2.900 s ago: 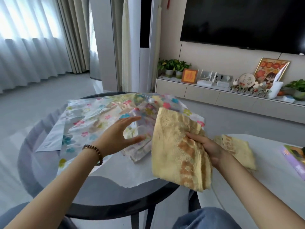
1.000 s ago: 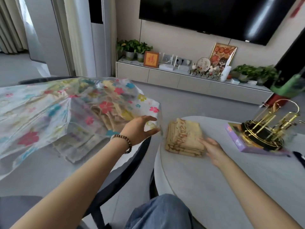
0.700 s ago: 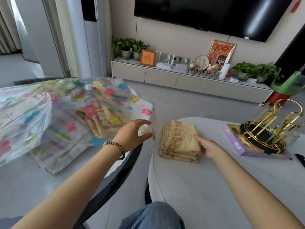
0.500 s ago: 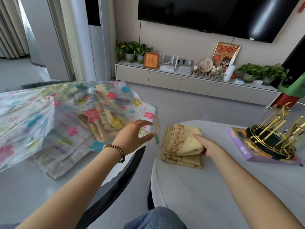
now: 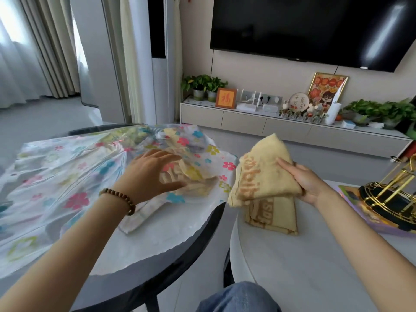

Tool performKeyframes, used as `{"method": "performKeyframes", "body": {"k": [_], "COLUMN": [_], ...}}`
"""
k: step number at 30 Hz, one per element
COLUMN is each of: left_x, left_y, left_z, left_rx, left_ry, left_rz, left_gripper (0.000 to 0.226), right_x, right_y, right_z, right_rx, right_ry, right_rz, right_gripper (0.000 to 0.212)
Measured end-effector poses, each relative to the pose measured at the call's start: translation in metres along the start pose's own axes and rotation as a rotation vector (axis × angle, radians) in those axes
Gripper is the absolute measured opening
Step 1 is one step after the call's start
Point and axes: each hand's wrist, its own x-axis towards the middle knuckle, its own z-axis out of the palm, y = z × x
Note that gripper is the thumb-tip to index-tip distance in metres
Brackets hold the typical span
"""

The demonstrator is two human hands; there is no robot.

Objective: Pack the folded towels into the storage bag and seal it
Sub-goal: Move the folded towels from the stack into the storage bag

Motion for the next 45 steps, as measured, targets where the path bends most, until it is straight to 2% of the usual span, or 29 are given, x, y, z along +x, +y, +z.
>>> {"method": "performKeyframes", "body": {"k": [2, 6, 9, 12, 14, 19, 23, 27, 33, 36, 38, 40, 42, 45], "left_x": [-0.020, -0.051, -0.060, -0.058, -0.055, -0.047, -0.039, -0.036, -0.032, -0.030, -0.030, -0.031, -0.031, -0.032], "left_y": [-0.021, -0.055, -0.069, -0.073, -0.074, -0.077, -0.078, -0.082, -0.086, -0.087, -0.086, -0.085, -0.084, -0.085], "left_z": [-0.010, -0.019, -0.020, -0.022, -0.023, -0.021, -0.021, -0.028, -0.046, -0.050, -0.052, -0.052, -0.051, -0.047], "left_rx": [0.041, 0.069, 0.111, 0.184, 0.193, -0.152, -0.483, -0.624, -0.789, -0.838, -0.842, -0.844, -0.836, -0.792], "left_ry": [-0.027, -0.064, -0.100, -0.049, 0.008, 0.145, 0.203, 0.289, 0.387, 0.433, 0.441, 0.446, 0.437, 0.369], "left_rz": [-0.017, -0.029, -0.037, -0.075, -0.132, -0.342, -0.417, -0.420, -0.419, -0.423, -0.423, -0.420, -0.419, -0.412], "left_gripper": [0.074, 0.043, 0.037, 0.031, 0.028, 0.023, 0.025, 0.021, 0.021, 0.022, 0.022, 0.023, 0.023, 0.021], "right_x": [-0.017, -0.035, -0.043, -0.048, -0.050, -0.044, -0.032, -0.012, 0.022, 0.036, 0.047, 0.059, 0.067, 0.065], "right_y": [-0.005, 0.004, 0.017, 0.033, 0.044, 0.064, 0.077, 0.079, 0.071, 0.066, 0.065, 0.073, 0.087, 0.106], "right_z": [0.019, 0.060, 0.090, 0.115, 0.131, 0.170, 0.198, 0.222, 0.243, 0.252, 0.257, 0.259, 0.254, 0.238], "right_rx": [0.001, -0.011, -0.043, -0.068, -0.044, 0.016, -0.022, -0.001, -0.024, 0.118, 0.289, 0.390, 0.419, 0.347], "right_ry": [-0.110, -0.310, -0.438, -0.480, -0.534, -0.653, -0.697, -0.677, -0.597, -0.531, -0.438, -0.249, -0.064, 0.029], "right_rz": [-0.001, 0.034, 0.091, 0.158, 0.186, 0.249, 0.256, 0.250, 0.264, 0.210, 0.163, 0.097, 0.077, 0.061], "right_gripper": [0.039, 0.039, 0.043, 0.051, 0.043, 0.041, 0.037, 0.026, 0.044, 0.044, 0.047, 0.043, 0.046, 0.063]}}
